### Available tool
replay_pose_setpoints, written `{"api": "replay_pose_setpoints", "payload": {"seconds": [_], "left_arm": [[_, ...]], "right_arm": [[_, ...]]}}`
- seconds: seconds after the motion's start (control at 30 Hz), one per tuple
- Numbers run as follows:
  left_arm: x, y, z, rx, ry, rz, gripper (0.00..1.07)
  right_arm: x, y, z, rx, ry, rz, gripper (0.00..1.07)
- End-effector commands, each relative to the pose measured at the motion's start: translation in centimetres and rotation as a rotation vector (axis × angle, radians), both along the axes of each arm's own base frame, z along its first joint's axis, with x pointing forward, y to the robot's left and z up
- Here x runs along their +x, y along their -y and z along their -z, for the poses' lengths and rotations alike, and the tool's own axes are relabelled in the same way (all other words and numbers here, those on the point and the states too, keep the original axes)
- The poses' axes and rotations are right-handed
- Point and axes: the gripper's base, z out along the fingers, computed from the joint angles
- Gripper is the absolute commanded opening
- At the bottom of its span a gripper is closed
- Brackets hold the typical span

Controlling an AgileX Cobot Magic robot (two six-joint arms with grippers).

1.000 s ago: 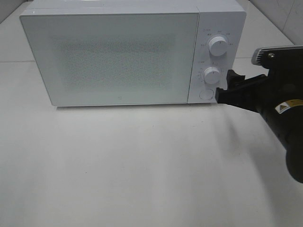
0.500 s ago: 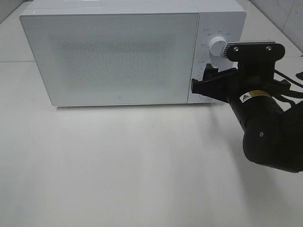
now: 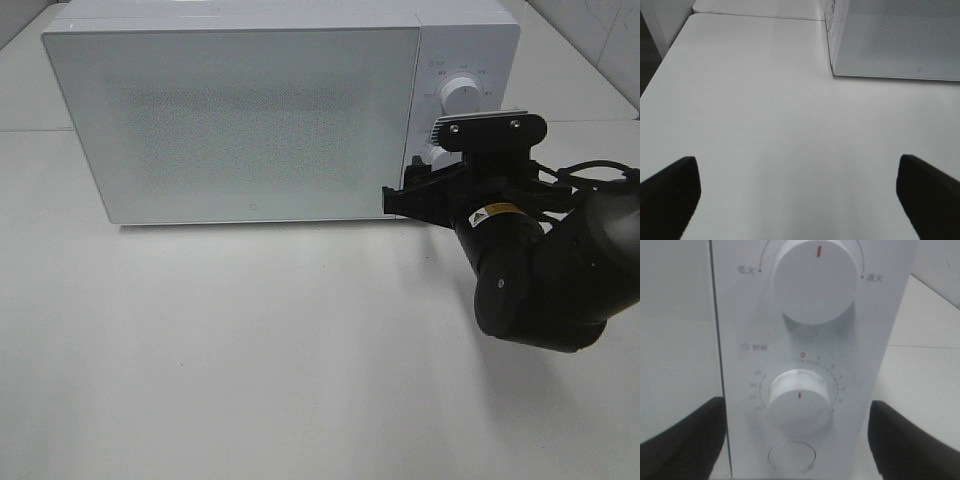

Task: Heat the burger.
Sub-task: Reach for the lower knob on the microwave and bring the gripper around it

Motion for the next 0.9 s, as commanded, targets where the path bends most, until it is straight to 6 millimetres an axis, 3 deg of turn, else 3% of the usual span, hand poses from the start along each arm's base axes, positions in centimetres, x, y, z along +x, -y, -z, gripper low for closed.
{"api": "replay_pose_setpoints", "payload": {"seconds": [0.03,0.37,0.57,0.77,0.9], "left_arm": [[-0.2,0.0,-0.1,-0.004,0.033,0.002,1.0],[-0.2,0.0,-0.1,-0.003,0.033,0.001,1.0],[-0.2,0.0,-0.1,-0.002,0.033,0.002,1.0],[-0.2,0.0,-0.1,-0.002,0.033,0.002,1.0],[-0.2,0.0,-0.1,-0.002,0.033,0.002,1.0]], "right_arm": [[0.9,0.1,-0.7,0.013,0.064,0.003,0.76],[2.6,-0.9,0.1,0.014,0.07,-0.023,0.76],[2.6,-0.9,0.5,0.011,0.06,-0.013,0.76],[2.6,-0.7,0.5,0.016,0.059,0.005,0.67],[2.6,-0.7,0.5,0.024,0.055,0.005,0.53]]}}
